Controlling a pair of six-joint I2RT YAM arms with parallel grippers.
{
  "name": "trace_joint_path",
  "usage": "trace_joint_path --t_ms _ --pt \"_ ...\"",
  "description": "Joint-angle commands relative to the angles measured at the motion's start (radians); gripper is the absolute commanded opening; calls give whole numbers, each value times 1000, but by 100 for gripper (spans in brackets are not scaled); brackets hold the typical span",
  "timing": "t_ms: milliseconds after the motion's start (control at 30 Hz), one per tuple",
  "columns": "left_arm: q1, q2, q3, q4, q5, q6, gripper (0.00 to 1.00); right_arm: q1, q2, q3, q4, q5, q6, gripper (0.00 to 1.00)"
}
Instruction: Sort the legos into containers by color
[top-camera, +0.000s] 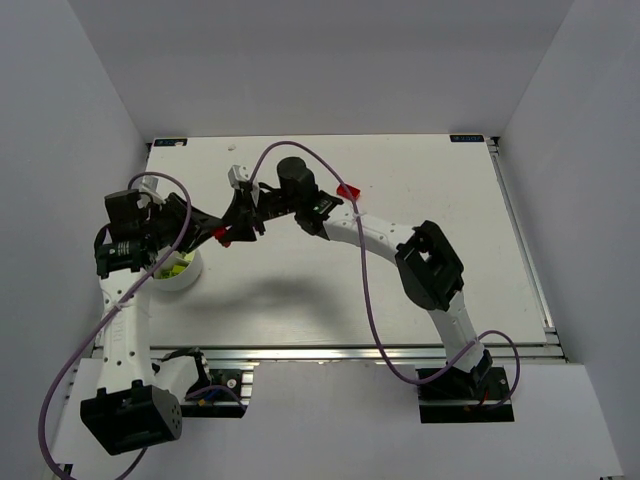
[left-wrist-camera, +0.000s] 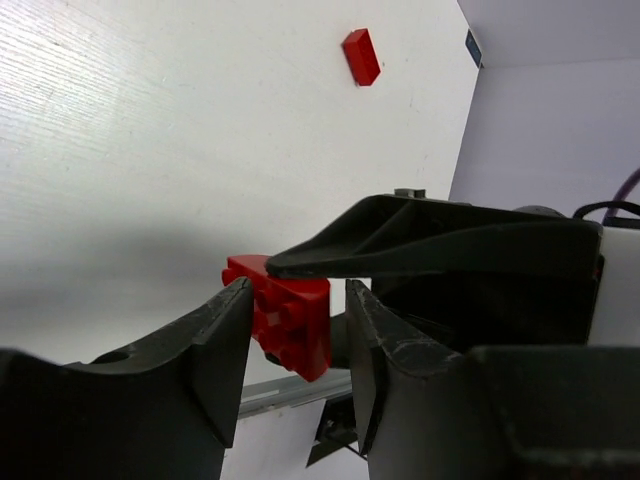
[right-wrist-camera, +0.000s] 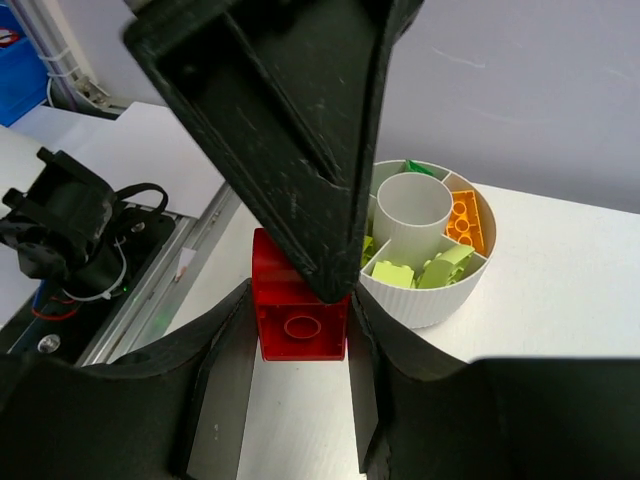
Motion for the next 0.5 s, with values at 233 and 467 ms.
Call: trace_joint_path --t_ms 233,467 --pt "-34 4 -7 -15 2 21 54 4 -92 -23 38 -51 14 0" --pt "-80 11 -13 -8 24 18 49 4 -92 -34 48 -53 21 0"
